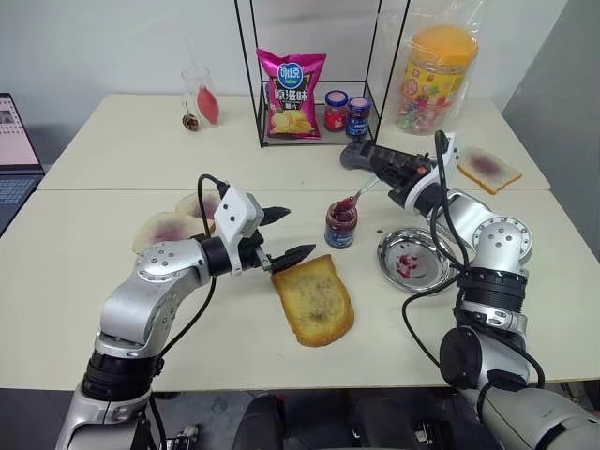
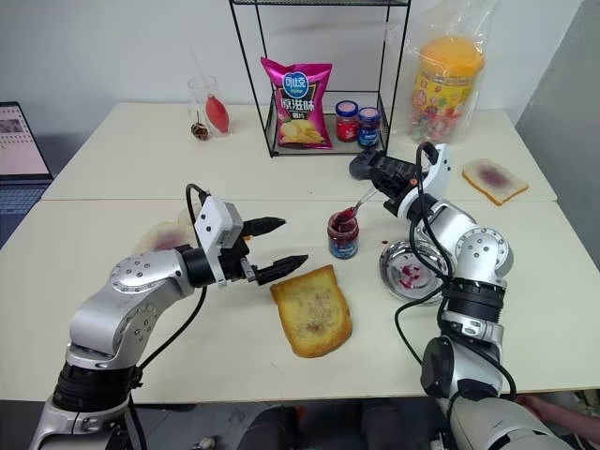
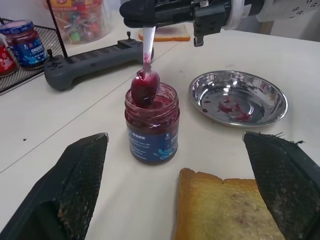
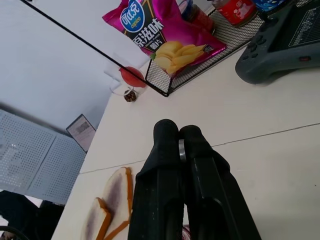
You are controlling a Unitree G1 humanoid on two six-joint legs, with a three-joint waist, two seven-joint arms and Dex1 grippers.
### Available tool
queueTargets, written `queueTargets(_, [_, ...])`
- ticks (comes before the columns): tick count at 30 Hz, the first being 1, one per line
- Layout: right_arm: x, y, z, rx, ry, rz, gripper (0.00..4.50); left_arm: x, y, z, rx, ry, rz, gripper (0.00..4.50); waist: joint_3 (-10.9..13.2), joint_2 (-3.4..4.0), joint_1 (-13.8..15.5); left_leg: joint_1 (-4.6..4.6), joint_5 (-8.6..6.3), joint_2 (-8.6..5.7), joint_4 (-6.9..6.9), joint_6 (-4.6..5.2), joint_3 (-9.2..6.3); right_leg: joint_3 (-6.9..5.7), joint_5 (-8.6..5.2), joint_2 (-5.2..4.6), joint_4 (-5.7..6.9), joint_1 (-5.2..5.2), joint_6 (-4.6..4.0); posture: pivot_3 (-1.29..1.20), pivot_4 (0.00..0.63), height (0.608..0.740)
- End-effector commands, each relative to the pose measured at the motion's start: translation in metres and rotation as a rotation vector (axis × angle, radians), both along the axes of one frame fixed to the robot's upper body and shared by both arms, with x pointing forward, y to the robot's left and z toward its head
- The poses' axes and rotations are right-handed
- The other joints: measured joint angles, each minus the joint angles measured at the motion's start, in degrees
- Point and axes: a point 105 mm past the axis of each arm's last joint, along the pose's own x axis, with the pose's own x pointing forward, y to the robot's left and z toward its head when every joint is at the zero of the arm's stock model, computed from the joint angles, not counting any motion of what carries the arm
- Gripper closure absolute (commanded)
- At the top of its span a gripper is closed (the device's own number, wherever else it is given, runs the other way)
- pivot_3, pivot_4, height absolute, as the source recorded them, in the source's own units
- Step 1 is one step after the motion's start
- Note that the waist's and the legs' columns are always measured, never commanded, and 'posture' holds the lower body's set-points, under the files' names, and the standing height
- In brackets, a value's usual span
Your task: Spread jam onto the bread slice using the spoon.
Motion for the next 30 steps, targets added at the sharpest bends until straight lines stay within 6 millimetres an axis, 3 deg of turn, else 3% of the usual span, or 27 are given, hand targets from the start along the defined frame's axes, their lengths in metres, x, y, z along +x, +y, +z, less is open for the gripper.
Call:
queueTargets(1, [-0.003, -0.002, 0.023, 0.030, -0.067, 0.002, 4.46, -0.001, -0.001, 0.009, 0.006, -0.046, -0.013, 0.00, 0.00, 0.00, 0.00, -0.01, 0.00, 0.00, -0.01, 0.00, 0.01, 0.01, 0.00, 0.00, 0.00, -0.01, 0.00, 0.00, 0.150, 0.740])
queueTargets(15, [-0.007, -0.002, 0.029, 0.060, -0.078, 0.034, 4.46, -0.003, 0.000, 0.008, 0.010, -0.041, -0.018, 0.00, 0.00, 0.00, -0.01, -0.02, 0.00, 0.01, -0.03, 0.00, 0.01, 0.01, 0.00, 0.01, 0.00, -0.04, 0.00, 0.00, 0.150, 0.740])
queueTargets(20, [-0.014, -0.003, 0.042, 0.201, -0.070, 0.076, 4.46, -0.011, 0.000, 0.006, 0.022, -0.021, -0.050, 0.00, 0.00, 0.00, -0.03, -0.03, 0.00, 0.01, -0.03, 0.00, 0.01, 0.01, 0.00, 0.01, 0.00, -0.04, 0.00, 0.00, 0.150, 0.740])
queueTargets(25, [-0.027, -0.001, 0.067, 0.288, -0.093, 0.140, 4.46, -0.028, 0.008, -0.002, 0.072, 0.022, -0.102, 0.00, 0.02, 0.03, -0.20, -0.05, 0.00, 0.02, -0.07, 0.01, 0.03, 0.03, 0.00, 0.01, 0.00, -0.08, -0.01, 0.00, 0.150, 0.740])
queueTargets(30, [-0.055, 0.020, 0.067, 0.186, -0.121, 0.269, 4.46, -0.045, 0.015, -0.007, 0.114, 0.049, -0.145, 0.00, 0.02, 0.03, -0.21, -0.05, 0.00, 0.04, -0.07, 0.01, 0.01, 0.02, -0.01, 0.03, -0.01, -0.08, 0.00, 0.00, 0.150, 0.740])
